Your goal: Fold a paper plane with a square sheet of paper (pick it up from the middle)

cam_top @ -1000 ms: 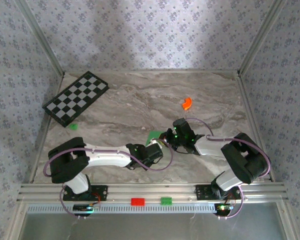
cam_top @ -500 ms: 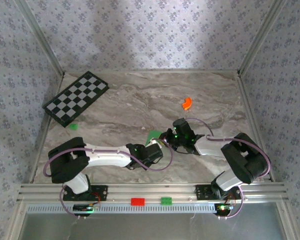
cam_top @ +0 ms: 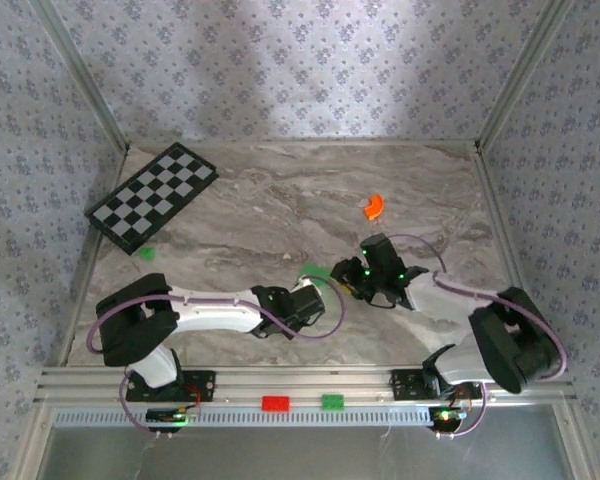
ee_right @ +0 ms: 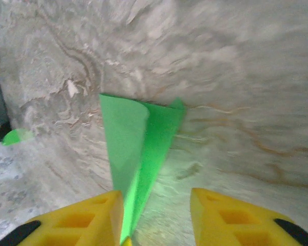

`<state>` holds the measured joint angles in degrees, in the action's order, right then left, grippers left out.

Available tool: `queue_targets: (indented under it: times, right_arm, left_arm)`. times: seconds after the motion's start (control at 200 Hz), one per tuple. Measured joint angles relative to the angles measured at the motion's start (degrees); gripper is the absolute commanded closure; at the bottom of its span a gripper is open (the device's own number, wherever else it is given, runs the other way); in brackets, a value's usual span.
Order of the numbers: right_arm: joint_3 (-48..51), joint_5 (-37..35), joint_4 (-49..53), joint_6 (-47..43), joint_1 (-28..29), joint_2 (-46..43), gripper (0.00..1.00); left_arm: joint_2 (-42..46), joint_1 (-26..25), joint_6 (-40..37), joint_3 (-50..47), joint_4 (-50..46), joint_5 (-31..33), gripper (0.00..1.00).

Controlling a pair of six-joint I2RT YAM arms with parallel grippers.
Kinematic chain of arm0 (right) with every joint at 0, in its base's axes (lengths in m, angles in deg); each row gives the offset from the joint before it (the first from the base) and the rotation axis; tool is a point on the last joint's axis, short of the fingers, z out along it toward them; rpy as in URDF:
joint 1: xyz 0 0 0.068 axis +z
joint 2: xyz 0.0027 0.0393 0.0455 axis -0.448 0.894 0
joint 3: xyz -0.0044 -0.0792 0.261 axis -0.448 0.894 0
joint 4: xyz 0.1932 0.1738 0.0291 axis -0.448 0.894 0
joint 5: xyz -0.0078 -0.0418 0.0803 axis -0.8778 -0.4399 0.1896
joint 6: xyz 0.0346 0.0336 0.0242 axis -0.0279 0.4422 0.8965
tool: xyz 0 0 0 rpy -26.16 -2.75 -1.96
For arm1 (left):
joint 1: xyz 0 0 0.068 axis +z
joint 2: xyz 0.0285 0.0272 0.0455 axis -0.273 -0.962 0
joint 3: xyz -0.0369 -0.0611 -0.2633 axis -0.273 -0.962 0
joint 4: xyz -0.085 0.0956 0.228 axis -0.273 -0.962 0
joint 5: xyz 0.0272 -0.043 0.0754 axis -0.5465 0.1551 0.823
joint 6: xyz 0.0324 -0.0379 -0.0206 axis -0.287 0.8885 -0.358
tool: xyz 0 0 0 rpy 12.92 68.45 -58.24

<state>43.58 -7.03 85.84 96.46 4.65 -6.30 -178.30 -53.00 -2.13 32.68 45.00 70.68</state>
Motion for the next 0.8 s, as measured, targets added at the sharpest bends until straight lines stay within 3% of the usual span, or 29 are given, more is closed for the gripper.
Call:
queue_targets:
  times: [0.36, 0.59, 0.8]
  right_arm:
    - [4.5, -3.4, 11.8, -4.4, -5.2, -15.0, 0.52]
    - [8.7, -3.3, 12.2, -4.1, -5.3, -16.5, 0.51]
    - [9.4, -3.1, 11.8, -3.7, -5.2, -16.5, 0.51]
  left_arm:
    - [-1.0, 6.5, -0.7, 3.5, -0.8, -13.2, 0.89]
    - [-2.6, 8.1, -1.6, 4.7, -1.9, -18.4, 0.84]
    - [-2.6, 8.5, -1.7, 5.4, -2.3, -20.3, 0.88]
